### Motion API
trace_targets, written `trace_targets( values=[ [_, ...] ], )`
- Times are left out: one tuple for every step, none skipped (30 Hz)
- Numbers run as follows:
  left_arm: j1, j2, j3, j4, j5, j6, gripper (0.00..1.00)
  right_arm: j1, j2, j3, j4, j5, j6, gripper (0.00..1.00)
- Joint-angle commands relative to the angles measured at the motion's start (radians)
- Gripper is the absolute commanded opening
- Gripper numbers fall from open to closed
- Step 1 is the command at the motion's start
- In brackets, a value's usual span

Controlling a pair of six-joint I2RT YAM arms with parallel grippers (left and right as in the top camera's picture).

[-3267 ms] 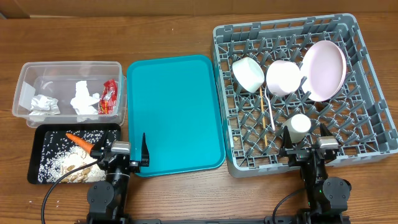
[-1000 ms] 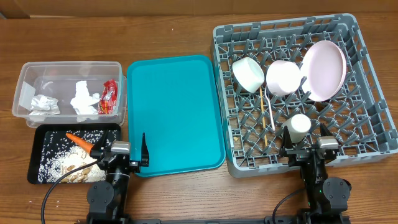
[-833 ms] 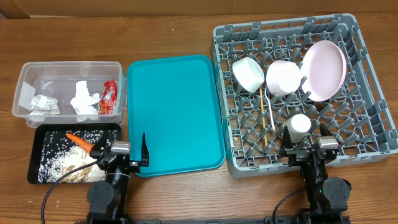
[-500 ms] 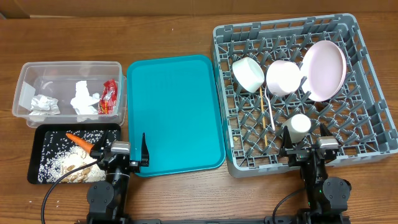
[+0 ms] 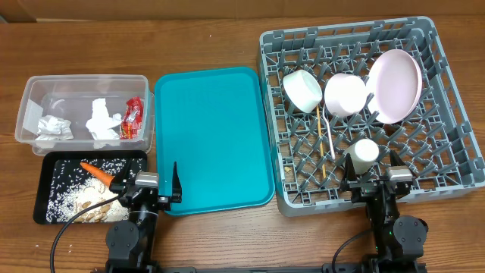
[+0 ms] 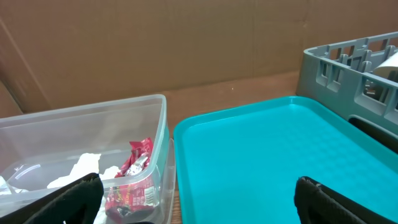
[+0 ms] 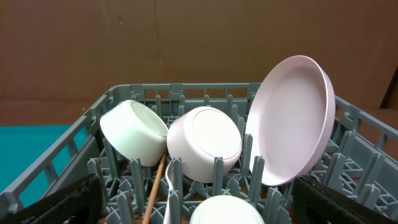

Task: Sort waste into correct bins and load items into the dishwasher

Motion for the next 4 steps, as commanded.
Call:
trace_targets(
  values=[
    [0.010,-0.011,-0.003,0.002,-0.006,0.011,1.00,0.003,-0.010,-0.011,0.006,-0.001,-0.003,1.00],
    [0.010,-0.011,-0.003,0.002,-0.006,0.011,1.00,0.003,-0.010,-0.011,0.006,-0.001,-0.003,1.00],
    [0.010,-0.011,-0.003,0.002,-0.006,0.011,1.00,0.003,-0.010,-0.011,0.006,-0.001,-0.003,1.00],
    [0.010,-0.011,-0.003,0.002,-0.006,0.011,1.00,0.003,-0.010,-0.011,0.006,-0.001,-0.003,1.00]
  ],
)
